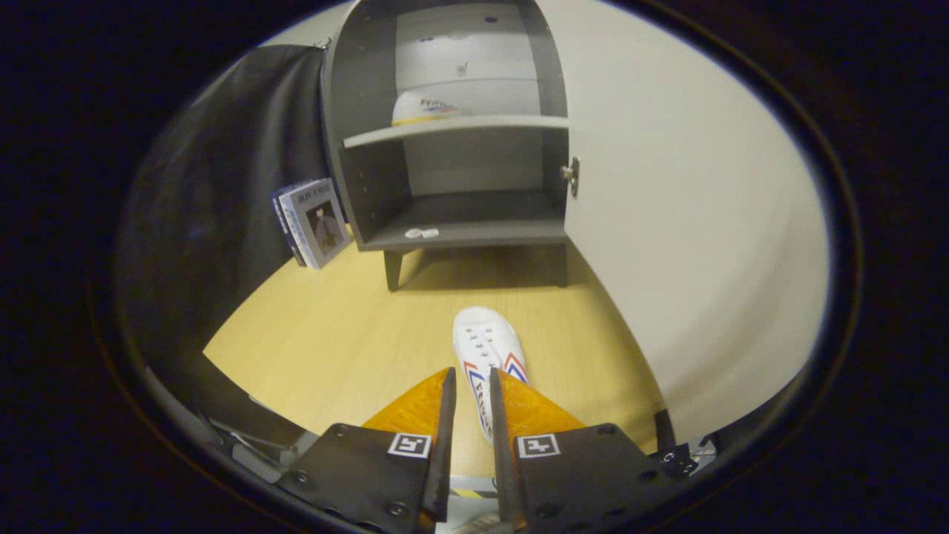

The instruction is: Open the shoe cabinet door, grab the shoes and put them into the shoe cabinet, then close the shoe cabinet door.

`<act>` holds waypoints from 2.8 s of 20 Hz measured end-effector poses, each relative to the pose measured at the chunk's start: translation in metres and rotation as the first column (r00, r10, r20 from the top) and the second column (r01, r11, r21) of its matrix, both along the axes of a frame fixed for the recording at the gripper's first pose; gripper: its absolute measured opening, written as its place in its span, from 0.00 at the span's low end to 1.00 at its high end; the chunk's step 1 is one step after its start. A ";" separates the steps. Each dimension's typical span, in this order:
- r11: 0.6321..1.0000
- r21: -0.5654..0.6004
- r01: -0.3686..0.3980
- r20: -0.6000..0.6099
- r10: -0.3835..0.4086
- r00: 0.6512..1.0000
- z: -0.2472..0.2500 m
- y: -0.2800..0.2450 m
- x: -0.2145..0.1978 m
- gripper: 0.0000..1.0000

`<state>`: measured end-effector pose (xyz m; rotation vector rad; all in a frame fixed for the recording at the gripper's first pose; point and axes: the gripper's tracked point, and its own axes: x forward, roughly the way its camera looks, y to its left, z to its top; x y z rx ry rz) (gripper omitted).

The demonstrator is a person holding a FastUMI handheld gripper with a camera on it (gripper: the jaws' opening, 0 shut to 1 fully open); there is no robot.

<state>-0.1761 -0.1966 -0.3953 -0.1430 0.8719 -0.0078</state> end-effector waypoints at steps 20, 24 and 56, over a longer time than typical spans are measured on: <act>0.995 -0.099 -0.030 -0.024 0.028 0.999 -0.110 -0.004 0.032 0.16; 0.995 -0.092 -0.034 -0.023 0.032 0.999 -0.101 0.009 0.043 0.03; 0.991 -0.092 0.098 0.508 -0.038 0.860 0.249 0.097 0.256 0.02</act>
